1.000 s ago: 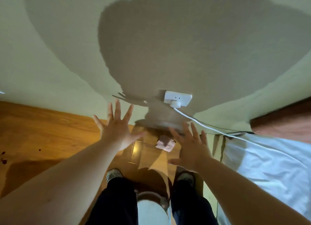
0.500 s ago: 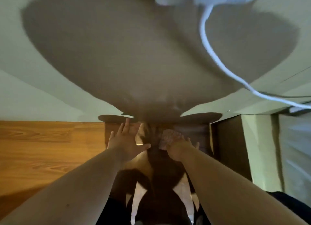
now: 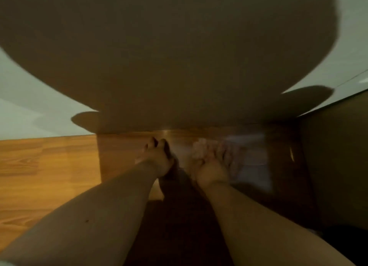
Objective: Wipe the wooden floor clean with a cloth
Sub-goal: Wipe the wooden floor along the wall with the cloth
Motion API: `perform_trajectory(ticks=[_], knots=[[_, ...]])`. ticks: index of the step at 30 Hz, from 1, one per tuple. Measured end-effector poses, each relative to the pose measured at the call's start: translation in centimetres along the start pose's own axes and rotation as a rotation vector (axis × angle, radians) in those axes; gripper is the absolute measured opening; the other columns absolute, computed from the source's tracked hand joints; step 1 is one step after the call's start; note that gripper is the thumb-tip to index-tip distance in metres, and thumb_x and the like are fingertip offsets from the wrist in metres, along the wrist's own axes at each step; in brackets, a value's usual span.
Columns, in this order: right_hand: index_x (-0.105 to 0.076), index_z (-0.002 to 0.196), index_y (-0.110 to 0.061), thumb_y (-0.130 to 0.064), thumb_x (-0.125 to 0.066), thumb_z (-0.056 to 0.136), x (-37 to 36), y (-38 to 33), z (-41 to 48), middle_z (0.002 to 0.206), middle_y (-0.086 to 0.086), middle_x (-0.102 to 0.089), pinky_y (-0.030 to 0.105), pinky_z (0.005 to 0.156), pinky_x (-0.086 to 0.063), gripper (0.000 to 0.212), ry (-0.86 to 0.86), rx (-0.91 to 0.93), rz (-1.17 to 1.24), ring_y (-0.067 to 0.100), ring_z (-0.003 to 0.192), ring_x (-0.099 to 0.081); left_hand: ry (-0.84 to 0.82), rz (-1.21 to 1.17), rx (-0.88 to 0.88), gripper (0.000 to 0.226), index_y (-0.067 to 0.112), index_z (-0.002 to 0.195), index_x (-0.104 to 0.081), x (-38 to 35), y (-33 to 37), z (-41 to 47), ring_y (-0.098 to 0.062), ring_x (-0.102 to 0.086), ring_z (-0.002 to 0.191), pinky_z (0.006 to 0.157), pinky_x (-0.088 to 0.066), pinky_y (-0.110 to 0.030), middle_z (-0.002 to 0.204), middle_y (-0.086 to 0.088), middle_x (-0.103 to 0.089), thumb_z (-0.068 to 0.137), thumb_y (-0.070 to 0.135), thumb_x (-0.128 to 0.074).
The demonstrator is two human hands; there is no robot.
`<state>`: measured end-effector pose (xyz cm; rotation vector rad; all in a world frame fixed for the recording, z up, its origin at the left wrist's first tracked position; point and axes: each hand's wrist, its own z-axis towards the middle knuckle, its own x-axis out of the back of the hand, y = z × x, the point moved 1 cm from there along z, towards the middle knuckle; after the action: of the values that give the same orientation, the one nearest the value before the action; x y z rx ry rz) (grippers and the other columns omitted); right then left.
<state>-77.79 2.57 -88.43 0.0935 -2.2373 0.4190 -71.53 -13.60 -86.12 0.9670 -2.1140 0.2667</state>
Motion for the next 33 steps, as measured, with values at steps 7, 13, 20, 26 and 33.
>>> perform_trajectory(ticks=[7,13,20,26,33], knots=[[-0.005,0.154,-0.032,-0.041,-0.033,0.1,2.3,4.9,3.6,0.162,-0.003,0.006,0.04,0.116,0.012,0.062,0.082,0.325,-0.276,0.018,0.145,0.02,-0.042,0.023,0.067,0.102,0.034,0.151,-0.002,-0.2,-1.7,-0.4,-0.037,0.003,0.145,0.113,-0.021,-0.057,0.16,-0.008,0.013,0.077,0.055,-0.068],[-0.01,0.152,-0.002,-0.026,-0.044,0.097,5.8,5.9,4.4,0.157,0.023,-0.012,0.046,0.118,-0.013,0.068,0.254,-0.376,0.058,0.036,0.146,-0.009,-0.168,0.033,0.023,0.109,0.033,0.152,0.007,-0.1,-2.8,-0.3,-0.04,0.005,0.145,0.115,-0.016,-0.045,0.158,-0.011,0.02,0.077,0.046,-0.072],[-0.016,0.153,-0.03,-0.033,-0.044,0.097,0.2,-0.9,0.4,0.161,-0.01,0.001,0.029,0.115,0.009,0.063,-0.114,0.693,-0.208,0.013,0.147,0.006,-0.11,-0.02,-0.028,0.085,0.031,0.153,-0.006,-0.9,-2.6,-0.5,-0.037,0.002,0.146,0.116,-0.014,-0.042,0.16,-0.01,0.009,0.087,0.044,-0.059],[-0.014,0.154,-0.009,-0.033,-0.03,0.102,7.1,12.8,5.0,0.161,0.013,-0.01,0.033,0.119,0.008,0.059,0.345,-0.037,-0.159,0.028,0.148,-0.004,-0.132,-0.037,-0.036,0.1,0.03,0.153,0.0,-1.2,-3.8,-1.3,-0.031,0.003,0.147,0.116,-0.019,-0.041,0.16,-0.006,0.014,0.08,0.035,-0.067],[-0.004,0.155,-0.013,-0.03,-0.033,0.099,4.9,8.4,3.7,0.161,0.014,0.006,0.038,0.113,0.018,0.065,0.219,-0.105,-0.14,0.032,0.147,0.014,-0.07,-0.02,-0.006,0.1,0.024,0.153,0.003,-2.2,-2.4,-1.9,-0.035,0.005,0.146,0.117,-0.016,-0.042,0.159,-0.009,0.016,0.082,0.036,-0.066]])
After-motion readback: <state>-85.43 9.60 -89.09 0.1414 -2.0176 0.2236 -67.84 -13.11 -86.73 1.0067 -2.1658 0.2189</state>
